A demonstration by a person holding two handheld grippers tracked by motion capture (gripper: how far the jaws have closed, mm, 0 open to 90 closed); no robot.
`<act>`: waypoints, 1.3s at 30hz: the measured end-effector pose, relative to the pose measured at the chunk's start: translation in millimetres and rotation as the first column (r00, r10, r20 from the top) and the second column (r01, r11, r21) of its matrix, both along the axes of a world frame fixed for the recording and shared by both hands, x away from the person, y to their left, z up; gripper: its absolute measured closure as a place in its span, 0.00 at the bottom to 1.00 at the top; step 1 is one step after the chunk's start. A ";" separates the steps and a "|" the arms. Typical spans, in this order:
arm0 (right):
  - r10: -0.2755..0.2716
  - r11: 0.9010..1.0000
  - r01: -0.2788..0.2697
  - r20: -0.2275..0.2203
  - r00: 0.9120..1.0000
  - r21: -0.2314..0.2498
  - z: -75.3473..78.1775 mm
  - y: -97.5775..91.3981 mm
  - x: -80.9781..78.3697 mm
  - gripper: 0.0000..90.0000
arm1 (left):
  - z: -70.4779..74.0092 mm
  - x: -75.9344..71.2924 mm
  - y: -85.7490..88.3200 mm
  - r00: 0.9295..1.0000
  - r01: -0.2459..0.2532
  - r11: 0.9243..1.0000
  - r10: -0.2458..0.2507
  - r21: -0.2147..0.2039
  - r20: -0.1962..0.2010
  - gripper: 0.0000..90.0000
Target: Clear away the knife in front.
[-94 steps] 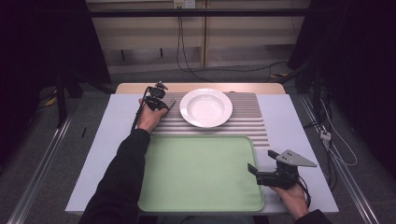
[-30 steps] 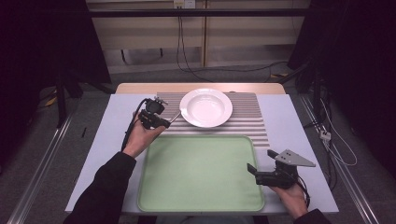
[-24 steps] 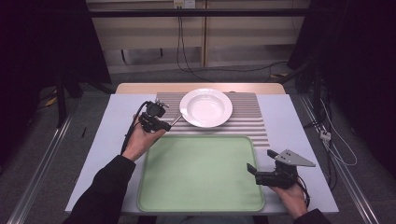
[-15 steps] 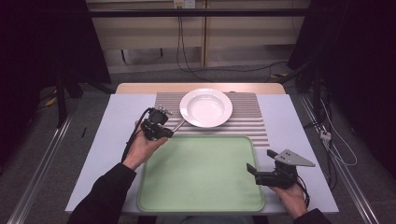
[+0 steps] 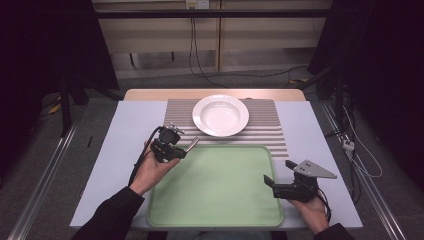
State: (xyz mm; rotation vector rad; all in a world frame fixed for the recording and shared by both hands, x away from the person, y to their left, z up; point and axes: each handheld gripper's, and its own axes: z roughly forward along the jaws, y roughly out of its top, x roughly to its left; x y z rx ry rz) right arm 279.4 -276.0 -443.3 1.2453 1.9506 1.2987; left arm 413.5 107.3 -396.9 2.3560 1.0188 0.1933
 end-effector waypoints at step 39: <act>0.021 1.000 -0.021 0.015 1.000 -0.018 1.3 4.2 -0.8 0.04 | -34.0 -26.6 -10.3 0.998 -0.027 0.999 0.028 0.019 -0.063 0.88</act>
